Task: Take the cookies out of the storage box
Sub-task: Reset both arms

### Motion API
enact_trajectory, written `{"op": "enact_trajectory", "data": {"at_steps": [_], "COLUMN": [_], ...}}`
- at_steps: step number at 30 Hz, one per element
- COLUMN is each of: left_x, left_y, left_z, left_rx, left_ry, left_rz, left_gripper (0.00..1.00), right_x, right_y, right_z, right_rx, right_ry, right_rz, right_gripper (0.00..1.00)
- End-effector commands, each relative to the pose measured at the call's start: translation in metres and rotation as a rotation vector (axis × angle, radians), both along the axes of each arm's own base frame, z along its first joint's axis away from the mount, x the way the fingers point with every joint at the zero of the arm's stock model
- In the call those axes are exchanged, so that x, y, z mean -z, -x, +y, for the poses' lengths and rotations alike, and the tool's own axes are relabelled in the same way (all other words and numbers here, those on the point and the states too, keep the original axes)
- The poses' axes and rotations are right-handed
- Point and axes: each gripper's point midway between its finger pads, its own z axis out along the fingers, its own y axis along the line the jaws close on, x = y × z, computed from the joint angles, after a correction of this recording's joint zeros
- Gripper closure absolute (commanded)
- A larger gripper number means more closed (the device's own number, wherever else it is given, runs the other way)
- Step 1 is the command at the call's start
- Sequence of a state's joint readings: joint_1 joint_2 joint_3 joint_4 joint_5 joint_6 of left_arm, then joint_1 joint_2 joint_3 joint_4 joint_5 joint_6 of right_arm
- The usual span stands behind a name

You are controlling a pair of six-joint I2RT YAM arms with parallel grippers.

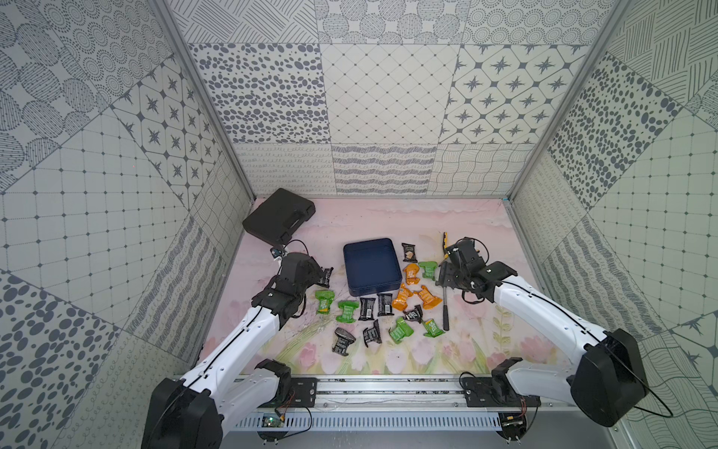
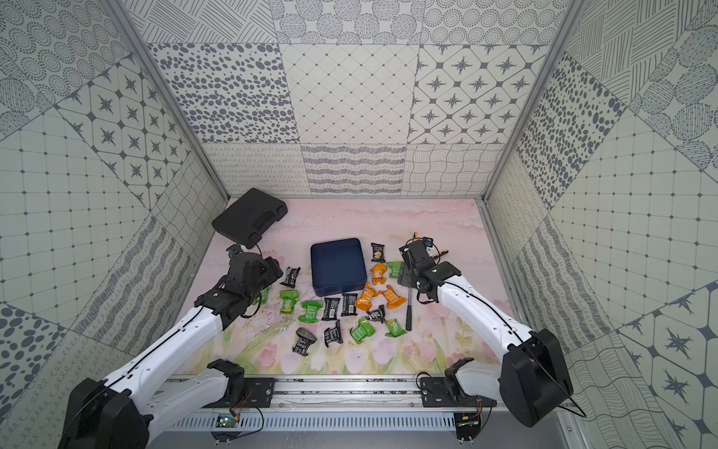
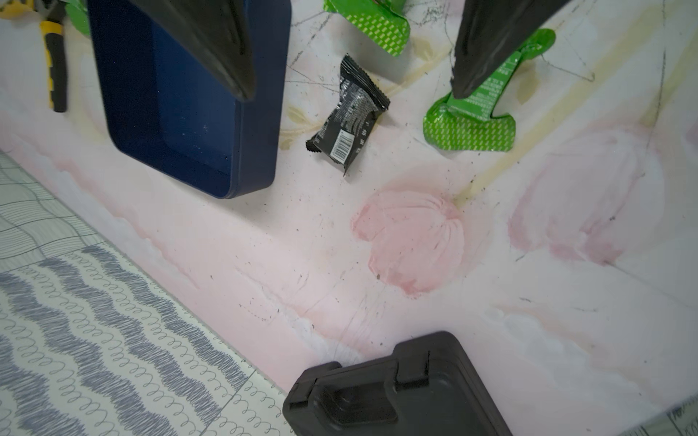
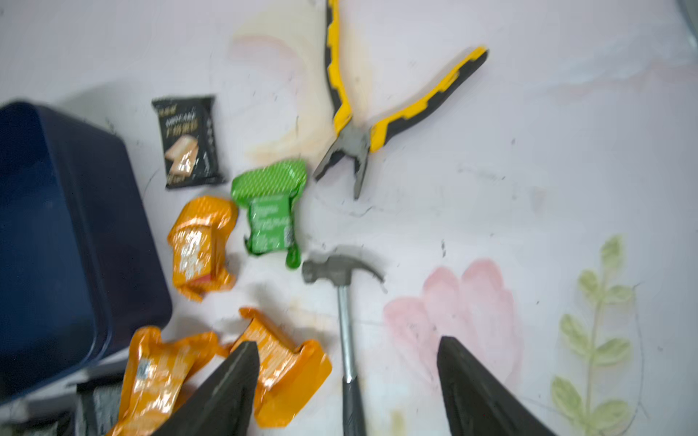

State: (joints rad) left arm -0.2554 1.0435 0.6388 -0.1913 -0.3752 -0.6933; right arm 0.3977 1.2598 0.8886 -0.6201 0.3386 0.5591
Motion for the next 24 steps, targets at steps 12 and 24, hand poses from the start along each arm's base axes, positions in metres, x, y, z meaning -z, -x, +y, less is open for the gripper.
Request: {"op": "enact_trajectory", "data": {"at_steps": [12, 24], "left_x": [0.031, 0.062], "left_y": [-0.047, -0.07], "left_z": [0.04, 0.031], "left_rx": [0.179, 0.263], "left_ry": [-0.356, -0.347], "left_rz": [-0.139, -0.225], "left_gripper": [0.04, 0.04], "right_x": [-0.003, 0.022], "right_y": [-0.096, -0.098], "right_z": [-0.056, -0.054], "right_rx": [-0.131, -0.224], "right_ry": [0.22, 0.143], "right_rz": [-0.431, -0.55], "right_gripper": [0.18, 0.19]}}
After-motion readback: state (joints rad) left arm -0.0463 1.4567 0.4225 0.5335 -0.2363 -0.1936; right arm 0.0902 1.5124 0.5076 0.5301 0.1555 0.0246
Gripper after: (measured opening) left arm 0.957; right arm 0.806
